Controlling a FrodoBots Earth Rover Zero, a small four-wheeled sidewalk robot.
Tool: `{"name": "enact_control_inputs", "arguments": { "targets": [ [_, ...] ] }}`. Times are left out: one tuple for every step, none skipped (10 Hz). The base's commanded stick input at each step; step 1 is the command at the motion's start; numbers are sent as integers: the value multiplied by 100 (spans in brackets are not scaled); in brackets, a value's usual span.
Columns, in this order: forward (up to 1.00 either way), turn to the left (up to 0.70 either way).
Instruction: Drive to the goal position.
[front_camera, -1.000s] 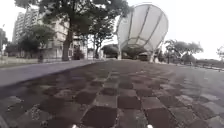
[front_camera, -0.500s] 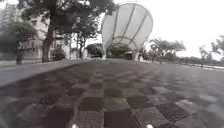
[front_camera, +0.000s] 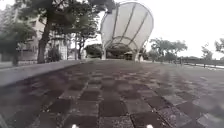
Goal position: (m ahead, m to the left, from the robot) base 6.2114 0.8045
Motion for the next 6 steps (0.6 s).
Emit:
{"name": "enact_control_inputs", "arguments": {
  "targets": [
    [100, -17],
    [100, -26],
    [100, -34],
    [100, -40],
    [100, -40],
    [100, -40]
  ]
}}
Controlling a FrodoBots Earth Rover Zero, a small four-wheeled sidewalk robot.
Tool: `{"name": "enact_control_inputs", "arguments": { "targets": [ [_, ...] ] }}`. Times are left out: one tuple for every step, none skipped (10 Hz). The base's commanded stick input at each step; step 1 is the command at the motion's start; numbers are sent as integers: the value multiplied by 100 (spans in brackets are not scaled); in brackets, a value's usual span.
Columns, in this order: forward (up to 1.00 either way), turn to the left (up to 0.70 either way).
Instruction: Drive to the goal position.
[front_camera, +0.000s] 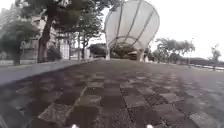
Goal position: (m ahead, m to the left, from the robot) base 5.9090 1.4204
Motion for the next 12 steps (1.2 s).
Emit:
{"name": "enact_control_inputs", "arguments": {
  "targets": [
    [100, -40],
    [100, -36],
    [100, -15],
    [100, 0],
    [100, 0],
    [100, 0],
    [100, 0],
    [100, 0],
    [100, 0],
    [100, 0],
    [100, 0],
    [100, 0]
  ]
}}
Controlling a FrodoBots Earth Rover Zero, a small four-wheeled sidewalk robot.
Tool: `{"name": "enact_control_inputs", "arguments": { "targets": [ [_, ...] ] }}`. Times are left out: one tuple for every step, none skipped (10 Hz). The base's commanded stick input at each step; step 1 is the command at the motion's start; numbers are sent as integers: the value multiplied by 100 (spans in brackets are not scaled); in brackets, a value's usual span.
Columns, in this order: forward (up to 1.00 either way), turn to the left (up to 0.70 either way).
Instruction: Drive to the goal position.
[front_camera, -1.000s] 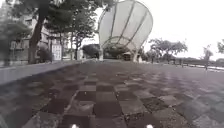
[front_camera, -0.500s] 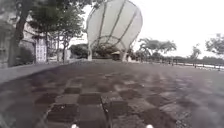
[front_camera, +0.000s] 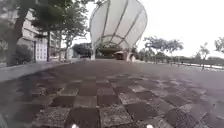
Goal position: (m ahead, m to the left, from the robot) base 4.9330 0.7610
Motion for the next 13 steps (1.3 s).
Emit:
{"name": "enact_control_inputs", "arguments": {
  "targets": [
    [100, 0],
    [100, 0],
    [100, 0],
    [100, 0],
    [100, 0],
    [100, 0],
    [100, 0],
    [100, 0],
    [100, 0],
    [100, 0],
    [100, 0],
    [100, 0],
    [100, 0]
  ]
}}
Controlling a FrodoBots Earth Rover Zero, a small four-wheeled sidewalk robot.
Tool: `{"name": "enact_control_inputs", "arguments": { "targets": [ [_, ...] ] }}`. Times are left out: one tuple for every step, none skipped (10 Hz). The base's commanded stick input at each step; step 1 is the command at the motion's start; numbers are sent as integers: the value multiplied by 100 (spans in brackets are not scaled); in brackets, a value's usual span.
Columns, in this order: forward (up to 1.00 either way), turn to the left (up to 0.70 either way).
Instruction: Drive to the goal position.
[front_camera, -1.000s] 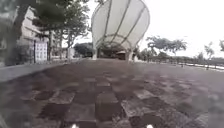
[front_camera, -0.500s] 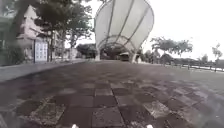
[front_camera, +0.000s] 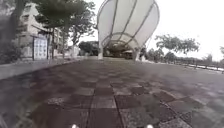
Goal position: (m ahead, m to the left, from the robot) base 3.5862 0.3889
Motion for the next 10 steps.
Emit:
{"name": "enact_control_inputs", "arguments": {
  "targets": [
    [100, 0],
    [100, 0],
    [100, 0],
    [100, 0],
    [100, 0],
    [100, 0],
    [100, 0],
    [100, 0],
    [100, 0],
    [100, 0]
  ]
}}
